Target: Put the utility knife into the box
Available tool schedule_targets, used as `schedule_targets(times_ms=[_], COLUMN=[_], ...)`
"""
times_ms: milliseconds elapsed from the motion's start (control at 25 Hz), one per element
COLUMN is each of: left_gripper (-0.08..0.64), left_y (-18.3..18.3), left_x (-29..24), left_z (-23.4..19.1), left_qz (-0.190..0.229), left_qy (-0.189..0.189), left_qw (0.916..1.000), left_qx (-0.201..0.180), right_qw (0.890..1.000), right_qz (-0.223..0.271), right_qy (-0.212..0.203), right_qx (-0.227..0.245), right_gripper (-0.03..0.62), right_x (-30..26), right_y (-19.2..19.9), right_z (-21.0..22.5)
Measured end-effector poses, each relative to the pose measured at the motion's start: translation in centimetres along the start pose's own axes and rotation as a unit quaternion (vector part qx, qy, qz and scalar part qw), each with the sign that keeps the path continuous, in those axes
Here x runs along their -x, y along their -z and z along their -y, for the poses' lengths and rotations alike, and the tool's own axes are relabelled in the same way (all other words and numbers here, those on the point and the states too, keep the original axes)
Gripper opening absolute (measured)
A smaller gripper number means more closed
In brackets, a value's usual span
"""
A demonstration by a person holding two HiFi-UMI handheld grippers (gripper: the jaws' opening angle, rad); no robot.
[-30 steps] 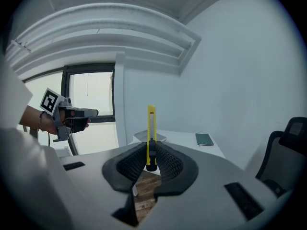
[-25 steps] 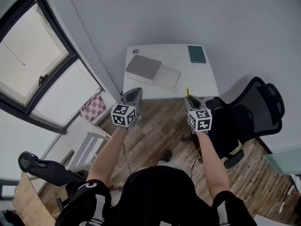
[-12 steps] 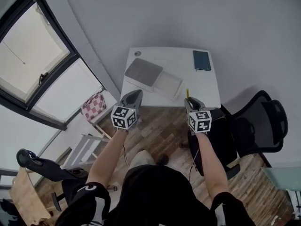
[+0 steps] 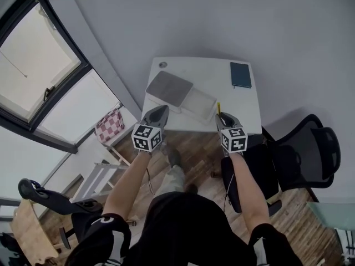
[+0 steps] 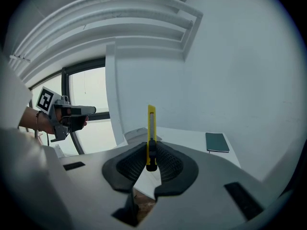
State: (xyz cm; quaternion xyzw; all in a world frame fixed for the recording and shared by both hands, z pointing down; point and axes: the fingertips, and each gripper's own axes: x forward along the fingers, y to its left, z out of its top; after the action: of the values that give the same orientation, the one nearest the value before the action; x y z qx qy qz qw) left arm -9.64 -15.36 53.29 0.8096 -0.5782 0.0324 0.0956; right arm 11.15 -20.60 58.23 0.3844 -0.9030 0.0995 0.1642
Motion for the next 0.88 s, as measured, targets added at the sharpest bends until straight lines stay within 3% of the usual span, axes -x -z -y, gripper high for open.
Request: schedule_targets(times_ms=[440, 880], left_gripper=[0.025, 0.025], left_y=[0.4, 2.7], left_x=[-6.6, -12.2], left_z=[-3.7, -7.6], left_qz=[-0.009, -0.04], left_qy=[0.016, 0.038], left_qw=[0.9997, 0.9981], left_qx=[0.013, 0.027], right_qw=[0.998, 0.994], right_qz=[-0.052, -0.106], right_qy=[-0.011, -0.015], right_qx=[0.021, 0.005], right_gripper=[0.074, 0.074], right_x=[-7.6, -14.5], right_y=[0.6, 3.2], right_z=[2.5, 4.1])
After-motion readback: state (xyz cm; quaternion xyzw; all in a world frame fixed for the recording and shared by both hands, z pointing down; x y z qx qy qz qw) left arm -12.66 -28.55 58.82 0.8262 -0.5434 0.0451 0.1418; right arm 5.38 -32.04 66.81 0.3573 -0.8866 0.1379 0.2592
